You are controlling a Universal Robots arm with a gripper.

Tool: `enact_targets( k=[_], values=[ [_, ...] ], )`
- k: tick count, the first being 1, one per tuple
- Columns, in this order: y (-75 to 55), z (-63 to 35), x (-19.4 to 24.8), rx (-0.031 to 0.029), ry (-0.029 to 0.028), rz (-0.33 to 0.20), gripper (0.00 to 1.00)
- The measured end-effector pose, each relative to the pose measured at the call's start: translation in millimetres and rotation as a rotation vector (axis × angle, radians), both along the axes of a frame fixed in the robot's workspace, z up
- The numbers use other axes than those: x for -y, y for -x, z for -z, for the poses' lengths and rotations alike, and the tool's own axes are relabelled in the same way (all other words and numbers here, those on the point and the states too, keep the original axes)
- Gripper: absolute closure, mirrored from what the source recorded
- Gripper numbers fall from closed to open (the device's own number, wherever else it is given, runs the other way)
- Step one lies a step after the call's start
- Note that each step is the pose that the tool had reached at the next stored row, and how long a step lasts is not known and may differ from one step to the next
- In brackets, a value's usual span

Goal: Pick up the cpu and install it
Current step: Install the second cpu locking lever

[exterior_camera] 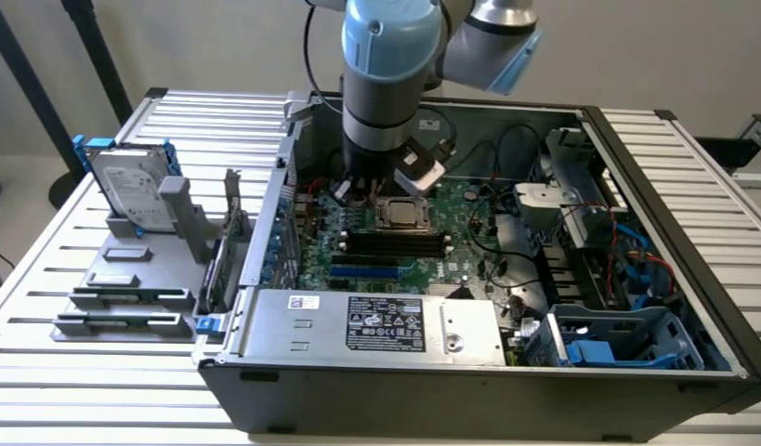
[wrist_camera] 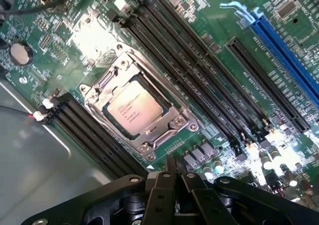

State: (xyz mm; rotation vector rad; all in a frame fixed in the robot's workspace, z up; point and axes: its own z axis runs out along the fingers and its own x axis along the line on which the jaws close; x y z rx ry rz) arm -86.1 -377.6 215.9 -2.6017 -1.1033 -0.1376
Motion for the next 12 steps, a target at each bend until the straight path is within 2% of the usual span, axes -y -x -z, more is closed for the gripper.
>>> enact_targets(
  k=[7, 12],
  values=[
    [0.9, -1.9, -4.1, 0.0000, 0.0274, -0.066, 0.89],
    [0.9, -3.8, -6.5, 0.0004, 0.0384, -0.116, 0.89]
  ],
)
